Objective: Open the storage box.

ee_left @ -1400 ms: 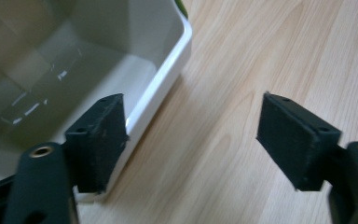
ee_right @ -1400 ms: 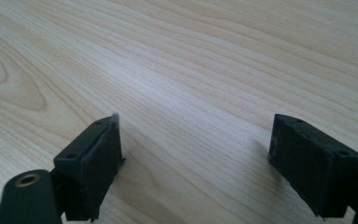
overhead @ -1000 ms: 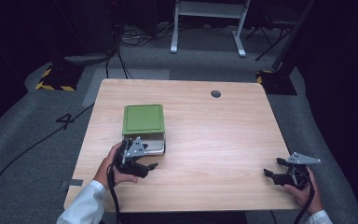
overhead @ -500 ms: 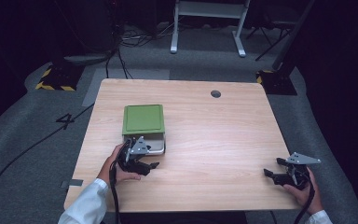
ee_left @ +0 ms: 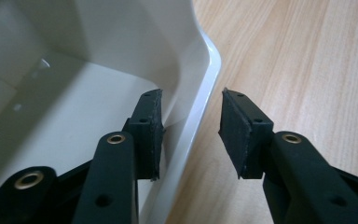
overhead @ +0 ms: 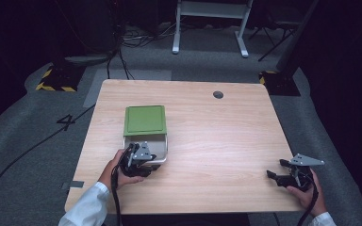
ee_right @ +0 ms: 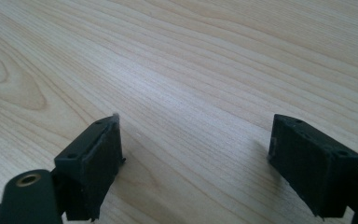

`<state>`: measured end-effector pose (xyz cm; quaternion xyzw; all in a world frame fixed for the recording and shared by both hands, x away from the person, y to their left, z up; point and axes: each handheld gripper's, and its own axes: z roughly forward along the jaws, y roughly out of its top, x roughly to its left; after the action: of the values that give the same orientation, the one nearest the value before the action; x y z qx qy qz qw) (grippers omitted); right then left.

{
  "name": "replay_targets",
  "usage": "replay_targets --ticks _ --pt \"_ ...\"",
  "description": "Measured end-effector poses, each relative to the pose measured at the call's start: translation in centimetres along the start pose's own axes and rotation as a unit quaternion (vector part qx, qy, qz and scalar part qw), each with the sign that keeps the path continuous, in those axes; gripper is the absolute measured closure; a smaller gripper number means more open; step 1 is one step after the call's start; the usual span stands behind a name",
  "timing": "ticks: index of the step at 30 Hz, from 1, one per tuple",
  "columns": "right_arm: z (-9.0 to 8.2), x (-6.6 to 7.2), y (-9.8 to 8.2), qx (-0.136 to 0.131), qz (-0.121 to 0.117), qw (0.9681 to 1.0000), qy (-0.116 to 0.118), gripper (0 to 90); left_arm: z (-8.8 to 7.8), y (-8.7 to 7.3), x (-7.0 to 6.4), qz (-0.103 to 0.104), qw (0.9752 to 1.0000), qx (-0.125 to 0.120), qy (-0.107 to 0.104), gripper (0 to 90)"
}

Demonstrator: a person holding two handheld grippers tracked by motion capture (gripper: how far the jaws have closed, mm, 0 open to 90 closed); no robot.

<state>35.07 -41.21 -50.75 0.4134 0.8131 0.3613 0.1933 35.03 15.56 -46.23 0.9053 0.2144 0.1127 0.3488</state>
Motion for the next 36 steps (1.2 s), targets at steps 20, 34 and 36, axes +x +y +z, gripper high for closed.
replay_targets --ticks 20,34,36 --pt "0.0 0.0 0.0 0.000 0.000 1.0000 0.000 17.5 -0.9 -0.9 -3.1 0.018 0.9996 0.018 0.011 65.0" --pt "0.0 0.0 0.0 0.000 0.000 1.0000 0.000 17.5 -1.2 -0.8 -4.8 0.028 0.9993 0.026 0.001 65.2" --pt "0.0 0.0 0.0 0.000 0.000 1.0000 0.000 17.5 -1.1 -0.8 -4.9 0.028 0.9993 0.025 0.000 64.9"
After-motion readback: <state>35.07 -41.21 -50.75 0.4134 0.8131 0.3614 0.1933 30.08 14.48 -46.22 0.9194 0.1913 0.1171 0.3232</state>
